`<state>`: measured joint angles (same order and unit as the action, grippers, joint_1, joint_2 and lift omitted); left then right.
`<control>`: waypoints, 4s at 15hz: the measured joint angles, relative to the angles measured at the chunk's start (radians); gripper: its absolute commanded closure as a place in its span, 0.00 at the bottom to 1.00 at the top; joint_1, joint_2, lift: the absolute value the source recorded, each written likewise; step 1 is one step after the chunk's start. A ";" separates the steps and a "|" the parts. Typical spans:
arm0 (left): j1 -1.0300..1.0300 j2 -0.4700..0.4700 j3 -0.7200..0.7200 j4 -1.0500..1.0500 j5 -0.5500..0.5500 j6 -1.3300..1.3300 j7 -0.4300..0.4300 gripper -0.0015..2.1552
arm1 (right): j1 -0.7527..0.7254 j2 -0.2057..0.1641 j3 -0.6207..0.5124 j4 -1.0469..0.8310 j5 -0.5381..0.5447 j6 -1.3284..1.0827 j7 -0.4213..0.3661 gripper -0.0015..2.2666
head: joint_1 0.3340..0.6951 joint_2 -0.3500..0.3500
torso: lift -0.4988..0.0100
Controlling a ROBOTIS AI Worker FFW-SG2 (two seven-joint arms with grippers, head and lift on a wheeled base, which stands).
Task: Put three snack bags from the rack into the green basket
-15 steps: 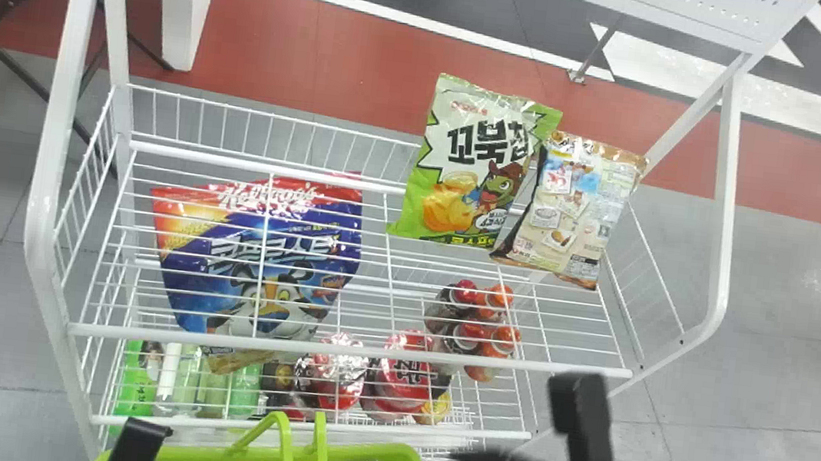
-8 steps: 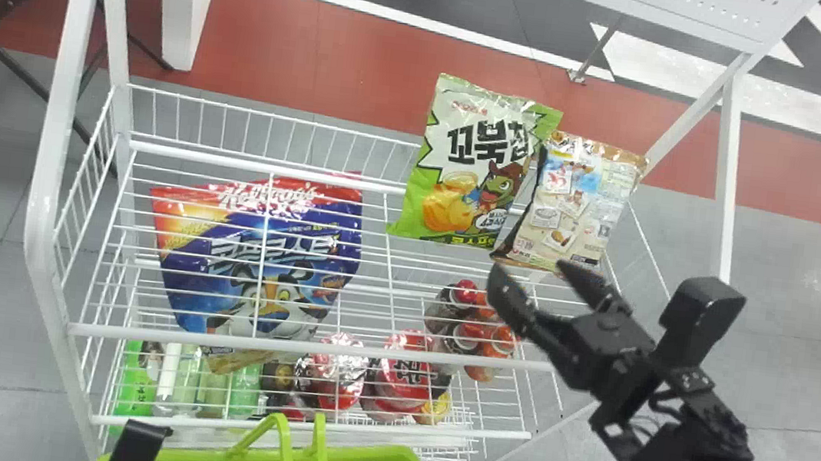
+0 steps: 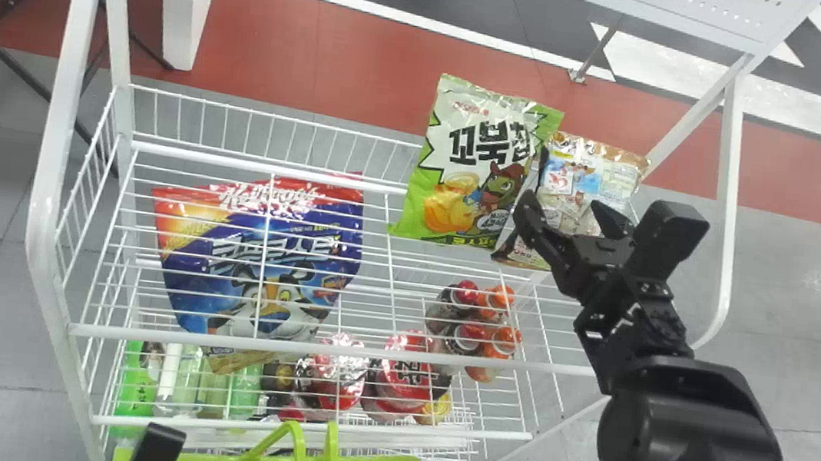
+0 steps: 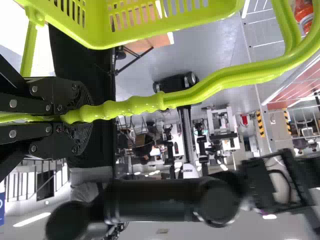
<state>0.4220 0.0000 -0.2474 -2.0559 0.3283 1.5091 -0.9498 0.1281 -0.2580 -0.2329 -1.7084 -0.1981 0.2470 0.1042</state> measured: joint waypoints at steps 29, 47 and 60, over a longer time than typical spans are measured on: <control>-0.014 0.000 0.001 0.014 0.003 -0.005 -0.004 0.59 | 0.330 0.030 -0.244 -0.526 -0.341 0.439 0.161 0.99 | 1.00 0.00 | 0.98; -0.022 0.000 -0.008 0.017 0.005 -0.018 0.007 0.59 | 0.514 0.052 -0.082 -0.482 -0.499 1.060 0.393 0.99 | 1.00 0.00 | 0.98; -0.007 0.000 -0.005 0.001 0.003 -0.010 0.003 0.59 | 0.506 -0.051 0.266 -0.340 -0.220 0.830 0.190 0.89 | 1.00 0.00 | 0.98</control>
<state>0.4152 0.0000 -0.2521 -2.0550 0.3315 1.4988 -0.9468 0.6338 -0.3090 0.0327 -2.0486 -0.4180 1.0770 0.2939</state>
